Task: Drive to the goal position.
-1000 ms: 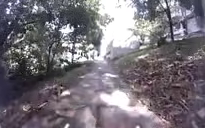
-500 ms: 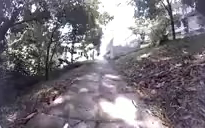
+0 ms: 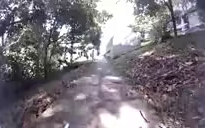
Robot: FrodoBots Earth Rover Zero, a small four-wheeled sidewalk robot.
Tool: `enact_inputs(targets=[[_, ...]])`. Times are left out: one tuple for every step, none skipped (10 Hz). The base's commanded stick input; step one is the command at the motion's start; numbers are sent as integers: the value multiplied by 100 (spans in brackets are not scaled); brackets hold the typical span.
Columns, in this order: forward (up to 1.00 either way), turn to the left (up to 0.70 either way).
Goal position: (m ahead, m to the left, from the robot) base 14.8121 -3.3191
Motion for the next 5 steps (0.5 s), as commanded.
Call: enact_inputs(targets=[[70, 0], [70, 0], [70, 0], [70, 0], [70, 0]])
